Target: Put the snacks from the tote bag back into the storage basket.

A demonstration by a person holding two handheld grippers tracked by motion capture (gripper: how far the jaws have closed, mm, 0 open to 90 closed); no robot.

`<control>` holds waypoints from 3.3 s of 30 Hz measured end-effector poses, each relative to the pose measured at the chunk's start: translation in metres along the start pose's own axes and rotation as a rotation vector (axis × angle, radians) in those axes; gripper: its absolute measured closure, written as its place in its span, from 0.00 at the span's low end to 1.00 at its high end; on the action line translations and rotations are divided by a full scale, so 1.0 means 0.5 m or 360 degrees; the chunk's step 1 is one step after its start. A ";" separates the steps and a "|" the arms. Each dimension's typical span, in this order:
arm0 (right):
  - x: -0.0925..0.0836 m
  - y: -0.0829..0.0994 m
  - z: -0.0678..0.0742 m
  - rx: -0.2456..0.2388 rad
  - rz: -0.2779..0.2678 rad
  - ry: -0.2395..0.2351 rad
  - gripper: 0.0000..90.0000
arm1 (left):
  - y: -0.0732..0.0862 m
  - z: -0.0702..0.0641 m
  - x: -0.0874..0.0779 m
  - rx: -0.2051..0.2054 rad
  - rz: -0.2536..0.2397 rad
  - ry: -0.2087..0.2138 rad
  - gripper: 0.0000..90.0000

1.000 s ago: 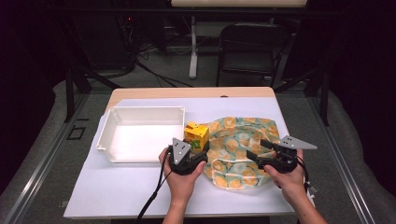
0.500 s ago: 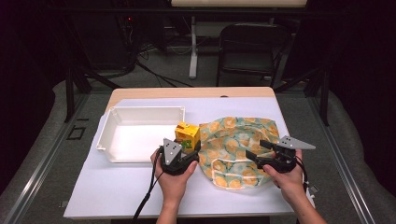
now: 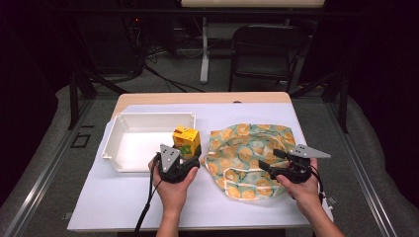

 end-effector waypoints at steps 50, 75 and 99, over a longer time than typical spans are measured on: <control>0.010 0.013 -0.013 0.0050 0.0031 0.0018 0.24 | -0.015 0.197 0.198 -0.0180 0.0097 -0.0224 0.33; 0.017 0.020 -0.015 0.0052 0.0050 0.0027 0.25 | -0.005 0.229 0.266 -0.0198 0.0233 -0.0318 0.33; 0.024 0.027 -0.017 0.0028 0.0081 0.0039 0.26 | 0.010 0.232 0.283 -0.0238 0.0482 -0.0292 0.22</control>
Point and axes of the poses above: each handheld gripper's, and its own axes: x roughly forward along the jaws, y roughly out of its underside, z roughly to its left, the point moved 4 cm from there along x, roughly forward along the jaws, and after that the axes turned 10 degrees about z, right-handed, at the moved point
